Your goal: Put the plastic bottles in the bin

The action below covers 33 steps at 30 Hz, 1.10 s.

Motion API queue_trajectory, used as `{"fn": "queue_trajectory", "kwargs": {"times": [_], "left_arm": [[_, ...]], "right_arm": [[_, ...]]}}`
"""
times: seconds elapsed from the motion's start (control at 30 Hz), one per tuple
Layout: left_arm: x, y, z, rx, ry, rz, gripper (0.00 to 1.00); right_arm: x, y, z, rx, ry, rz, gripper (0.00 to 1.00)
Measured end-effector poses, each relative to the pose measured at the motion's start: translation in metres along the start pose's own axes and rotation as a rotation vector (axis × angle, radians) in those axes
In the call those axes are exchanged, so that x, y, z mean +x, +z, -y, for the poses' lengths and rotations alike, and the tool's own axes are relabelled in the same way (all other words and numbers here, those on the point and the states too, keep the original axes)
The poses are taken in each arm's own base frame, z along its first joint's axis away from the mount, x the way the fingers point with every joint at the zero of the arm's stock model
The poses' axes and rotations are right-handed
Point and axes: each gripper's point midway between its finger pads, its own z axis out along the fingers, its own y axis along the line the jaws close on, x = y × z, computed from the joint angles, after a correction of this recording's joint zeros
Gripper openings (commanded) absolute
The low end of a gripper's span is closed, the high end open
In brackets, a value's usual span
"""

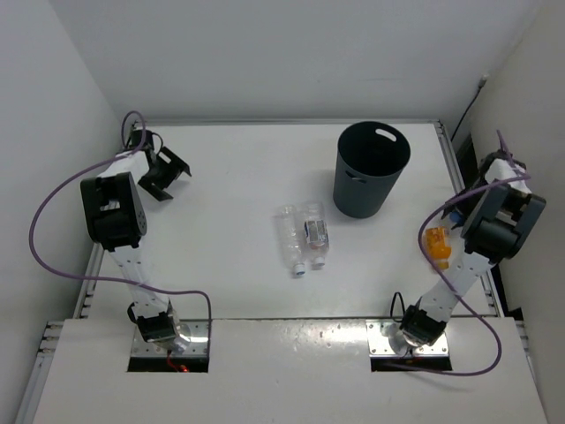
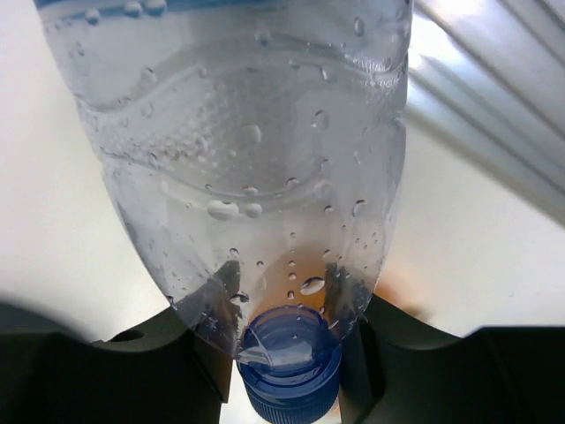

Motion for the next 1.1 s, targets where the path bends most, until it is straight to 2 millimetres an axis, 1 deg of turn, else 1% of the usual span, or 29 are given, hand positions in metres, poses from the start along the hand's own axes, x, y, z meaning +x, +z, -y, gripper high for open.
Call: {"fn": "queue_trajectory", "kwargs": {"times": [0.07,0.13,0.27,0.37,0.47,0.53,0.6,0.67,0.77,0.8,0.83,0.87,0.9,0.93,1.0,1.03,1.1], "left_arm": [[0.002,0.001,-0.002,-0.004,-0.001,-0.003,1.0],[0.003,0.001,-0.003,-0.008,-0.001,-0.007,1.0],[0.005,0.003,-0.006,-0.014,-0.002,-0.012,1.0],[0.008,0.004,-0.008,-0.019,-0.003,-0.018,1.0],[0.009,0.004,-0.01,-0.023,-0.004,-0.022,1.0],[0.011,0.005,-0.011,-0.026,-0.003,-0.025,1.0],[0.012,0.005,-0.01,-0.025,-0.001,-0.025,1.0],[0.014,0.005,-0.008,-0.024,0.003,-0.028,1.0],[0.018,0.006,-0.004,-0.021,0.015,-0.032,1.0],[0.02,0.006,-0.002,-0.02,0.02,-0.033,1.0],[0.022,0.006,-0.001,-0.02,0.025,-0.036,1.0],[0.025,0.006,0.001,-0.018,0.03,-0.038,1.0],[0.027,0.006,0.004,-0.016,0.034,-0.041,1.0],[0.029,0.007,0.005,-0.014,0.038,-0.043,1.0],[0.034,0.007,0.009,-0.012,0.047,-0.048,1.0],[0.035,0.007,0.01,-0.011,0.051,-0.05,1.0],[0.038,0.007,0.012,-0.009,0.055,-0.052,1.0]], "right_arm": [[-0.006,-0.018,-0.017,-0.038,-0.025,0.029,0.0],[-0.018,-0.042,-0.04,-0.092,-0.056,0.077,0.0],[-0.044,-0.108,-0.091,-0.222,-0.128,0.23,0.0],[-0.044,-0.158,-0.122,-0.312,-0.183,0.308,0.0],[-0.03,-0.209,-0.15,-0.424,-0.254,0.37,0.0],[-0.012,-0.245,-0.169,-0.516,-0.317,0.399,0.0],[0.016,-0.279,-0.186,-0.615,-0.395,0.413,0.0],[0.056,-0.31,-0.198,-0.729,-0.482,0.389,0.0],[0.12,-0.355,-0.207,-0.92,-0.597,0.324,0.0],[0.14,-0.368,-0.206,-0.986,-0.615,0.295,0.0],[0.161,-0.381,-0.201,-1.051,-0.616,0.257,0.0],[0.177,-0.393,-0.196,-1.113,-0.595,0.223,0.0],[0.191,-0.409,-0.194,-1.201,-0.553,0.186,0.0],[0.205,-0.412,-0.183,-1.231,-0.531,0.157,0.0],[0.225,-0.434,-0.173,-1.356,-0.439,0.1,0.0],[0.231,-0.442,-0.17,-1.396,-0.382,0.066,0.0],[0.237,-0.463,-0.166,-1.467,-0.272,0.005,0.0]]}}
